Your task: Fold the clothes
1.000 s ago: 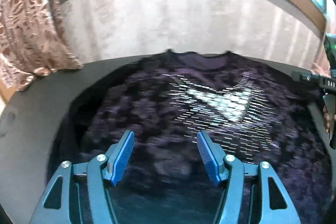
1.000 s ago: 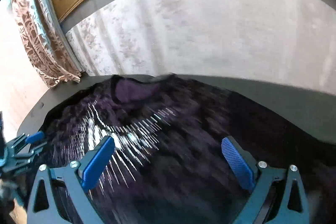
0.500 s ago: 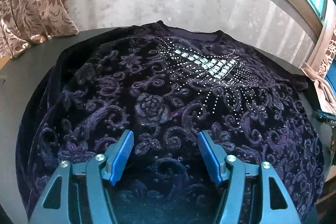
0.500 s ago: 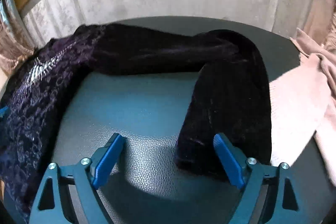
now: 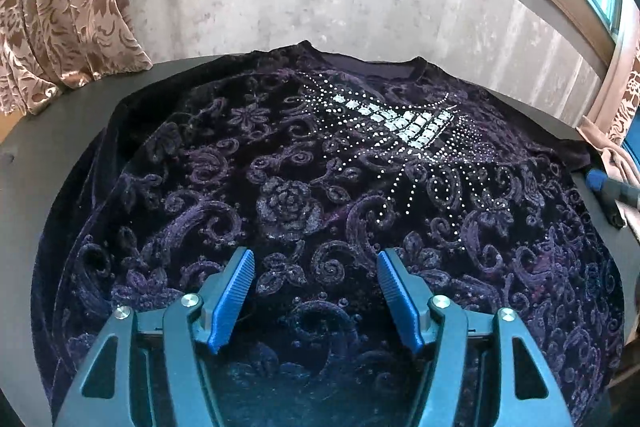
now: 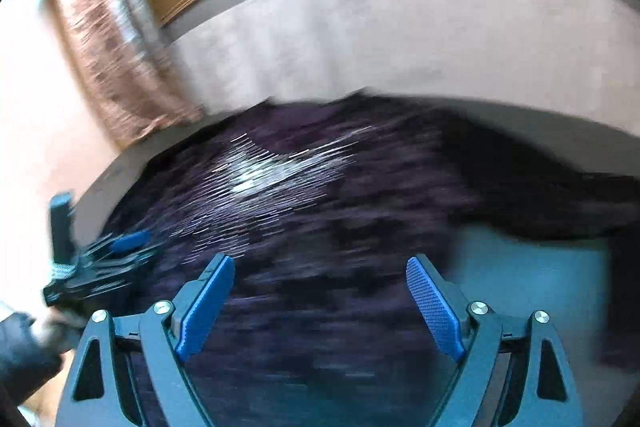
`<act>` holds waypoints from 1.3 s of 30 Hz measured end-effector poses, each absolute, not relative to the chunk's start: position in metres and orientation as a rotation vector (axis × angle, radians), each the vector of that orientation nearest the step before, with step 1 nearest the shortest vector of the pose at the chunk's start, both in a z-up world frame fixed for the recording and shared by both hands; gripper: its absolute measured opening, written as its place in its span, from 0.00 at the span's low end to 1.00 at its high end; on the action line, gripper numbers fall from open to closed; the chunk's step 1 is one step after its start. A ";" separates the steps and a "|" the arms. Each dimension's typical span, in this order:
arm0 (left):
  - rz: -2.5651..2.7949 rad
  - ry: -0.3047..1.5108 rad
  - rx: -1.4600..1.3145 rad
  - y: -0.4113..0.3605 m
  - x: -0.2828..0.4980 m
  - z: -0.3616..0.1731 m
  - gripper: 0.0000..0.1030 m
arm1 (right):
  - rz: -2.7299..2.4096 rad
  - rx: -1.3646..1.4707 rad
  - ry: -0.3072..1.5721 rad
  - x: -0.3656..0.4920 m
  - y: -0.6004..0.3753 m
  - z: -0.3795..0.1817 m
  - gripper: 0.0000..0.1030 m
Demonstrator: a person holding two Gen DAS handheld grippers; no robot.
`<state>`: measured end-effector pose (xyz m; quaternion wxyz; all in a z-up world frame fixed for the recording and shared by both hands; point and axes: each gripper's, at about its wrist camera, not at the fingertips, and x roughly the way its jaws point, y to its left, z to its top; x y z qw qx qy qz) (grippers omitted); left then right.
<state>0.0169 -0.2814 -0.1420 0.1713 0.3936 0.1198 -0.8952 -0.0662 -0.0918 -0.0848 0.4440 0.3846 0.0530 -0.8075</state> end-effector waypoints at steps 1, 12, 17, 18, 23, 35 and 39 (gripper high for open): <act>-2.546 0.331 1.119 -0.281 0.017 -0.142 0.64 | -1.973 0.969 0.136 -0.058 -0.101 -0.091 0.87; -2.591 0.362 1.114 -0.286 0.021 -0.144 0.63 | -1.968 1.016 0.220 -0.028 -0.153 -0.129 1.00; -2.580 0.372 1.128 -0.289 0.025 -0.141 0.63 | -1.910 1.005 0.181 -0.030 -0.164 -0.127 1.00; -2.574 0.374 1.129 -0.289 0.026 -0.140 0.63 | -1.893 1.002 0.169 -0.031 -0.162 -0.127 1.00; -2.565 0.500 1.024 -0.298 0.027 -0.120 0.63 | -1.856 1.008 -0.016 -0.053 -0.122 -0.115 0.89; -2.736 0.285 1.068 -0.265 -0.078 -0.094 0.63 | -2.416 1.091 -0.040 -0.138 0.112 -0.083 0.62; -2.778 0.228 1.132 -0.247 -0.109 -0.099 0.63 | -2.414 1.121 0.049 -0.155 0.106 -0.090 0.62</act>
